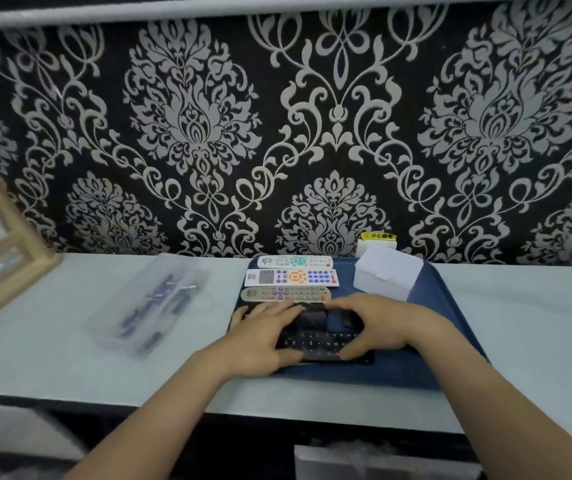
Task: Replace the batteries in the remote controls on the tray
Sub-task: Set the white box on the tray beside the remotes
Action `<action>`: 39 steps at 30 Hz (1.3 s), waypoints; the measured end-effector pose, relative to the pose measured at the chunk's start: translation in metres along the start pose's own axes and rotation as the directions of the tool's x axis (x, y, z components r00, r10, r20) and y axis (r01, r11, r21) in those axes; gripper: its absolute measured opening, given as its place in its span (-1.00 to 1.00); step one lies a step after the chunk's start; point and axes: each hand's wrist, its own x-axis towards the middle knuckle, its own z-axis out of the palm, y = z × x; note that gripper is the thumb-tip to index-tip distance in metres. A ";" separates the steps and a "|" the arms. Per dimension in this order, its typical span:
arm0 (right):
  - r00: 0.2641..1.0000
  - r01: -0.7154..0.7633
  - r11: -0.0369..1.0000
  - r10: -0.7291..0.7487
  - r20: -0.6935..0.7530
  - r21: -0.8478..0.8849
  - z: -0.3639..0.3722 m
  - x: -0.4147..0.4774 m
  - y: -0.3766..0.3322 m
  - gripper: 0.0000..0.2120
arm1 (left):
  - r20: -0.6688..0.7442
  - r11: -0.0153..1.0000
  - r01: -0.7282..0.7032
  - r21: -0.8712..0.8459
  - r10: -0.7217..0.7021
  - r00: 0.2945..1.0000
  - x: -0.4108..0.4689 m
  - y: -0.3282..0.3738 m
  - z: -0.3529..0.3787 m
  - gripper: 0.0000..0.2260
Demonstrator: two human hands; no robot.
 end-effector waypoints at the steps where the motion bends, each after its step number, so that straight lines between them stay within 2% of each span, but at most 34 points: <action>1: 0.999 -0.013 1.000 0.013 -0.040 0.005 0.000 -0.001 0.004 -0.14 | -0.067 0.999 -0.011 -0.049 0.008 0.998 0.003 -0.001 -0.002 -0.40; 3: 0.996 -0.032 0.998 0.037 -0.080 0.057 0.004 -0.004 0.012 -0.19 | -0.159 0.995 0.007 -0.102 -0.023 0.987 0.005 0.001 -0.003 -0.51; 6: 0.984 0.027 0.992 -0.005 -0.177 0.127 0.015 -0.014 0.021 -0.32 | -0.203 0.996 0.075 0.048 -0.064 0.977 0.003 0.017 0.004 -0.56; 9: 0.974 0.035 0.999 -0.034 -0.224 -0.002 0.018 -0.017 0.014 -0.37 | -0.265 0.993 0.052 0.109 -0.021 0.964 -0.002 0.030 0.006 -0.59; 12: 0.993 0.032 0.992 -0.045 -0.109 -0.124 0.021 -0.015 0.005 -0.29 | -0.122 0.993 -0.015 0.115 0.029 0.992 -0.001 0.036 0.005 -0.48; 16: 0.999 -0.033 0.999 0.032 -0.041 -0.027 0.015 -0.019 0.011 0.00 | -0.025 0.987 -0.015 0.158 0.020 1.000 0.011 0.039 -0.006 -0.44; 18: 0.994 -0.105 0.994 0.106 0.027 -0.029 0.006 -0.027 0.020 0.05 | 0.050 0.987 -0.040 0.159 0.032 0.998 0.014 0.038 -0.011 -0.44; 20: 0.975 -0.194 0.976 0.203 0.086 -0.101 -0.005 -0.035 0.028 -0.01 | 0.107 0.993 -0.038 0.112 0.025 0.994 0.015 0.035 -0.014 -0.44; 23: 0.966 -0.257 0.958 0.258 -0.007 -0.124 -0.012 -0.038 0.036 -0.31 | 0.105 0.998 -0.058 0.033 0.054 0.993 0.015 0.037 -0.019 -0.52; 26: 0.968 -0.235 0.971 0.230 -0.099 -0.036 -0.009 -0.034 0.037 -0.54 | -0.116 0.989 -0.101 -0.109 0.088 0.989 0.025 0.046 -0.018 -0.69; 28: 0.979 -0.149 0.987 0.157 -0.129 0.066 -0.007 -0.031 0.036 -0.70 | -0.248 0.982 -0.139 -0.127 0.105 0.963 0.033 0.052 -0.012 -0.67; 30: 0.975 -0.032 0.960 0.091 -0.204 0.279 -0.010 -0.033 0.033 -0.82 | -0.285 0.974 -0.198 -0.112 0.160 0.945 0.043 0.059 -0.005 -0.60; 32: 0.969 0.070 0.874 0.055 -0.241 0.480 -0.016 -0.036 0.033 -0.78 | -0.301 0.957 -0.243 -0.161 0.187 0.935 0.053 0.061 -0.004 -0.73; 34: 0.959 0.125 0.802 0.053 -0.279 0.584 -0.018 -0.036 0.034 -0.78 | -0.295 0.946 -0.214 -0.242 0.138 0.946 0.058 0.058 -0.009 -0.89; 35: 0.931 0.156 0.769 0.096 -0.353 0.620 -0.019 -0.034 0.035 -0.79 | -0.276 0.942 -0.190 -0.278 0.111 0.955 0.061 0.055 -0.012 -0.91; 36: 0.869 0.195 0.738 0.175 -0.462 0.646 -0.020 -0.031 0.037 -0.80 | -0.257 0.941 -0.165 -0.294 0.088 0.962 0.063 0.053 -0.014 -0.86; 37: 0.775 0.219 0.736 0.267 -0.572 0.640 -0.022 -0.028 0.042 -0.82 | -0.245 0.946 -0.135 -0.294 0.062 0.967 0.064 0.052 -0.015 -0.77; 38: 0.674 0.189 0.785 0.334 -0.659 0.590 -0.026 -0.024 0.047 -0.82 | -0.238 0.958 -0.095 -0.269 0.029 0.971 0.064 0.051 -0.016 -0.69; 39: 0.612 0.081 0.856 0.361 -0.704 0.510 -0.030 -0.020 0.052 -0.70 | -0.230 0.971 -0.052 -0.232 -0.003 0.973 0.064 0.051 -0.015 -0.65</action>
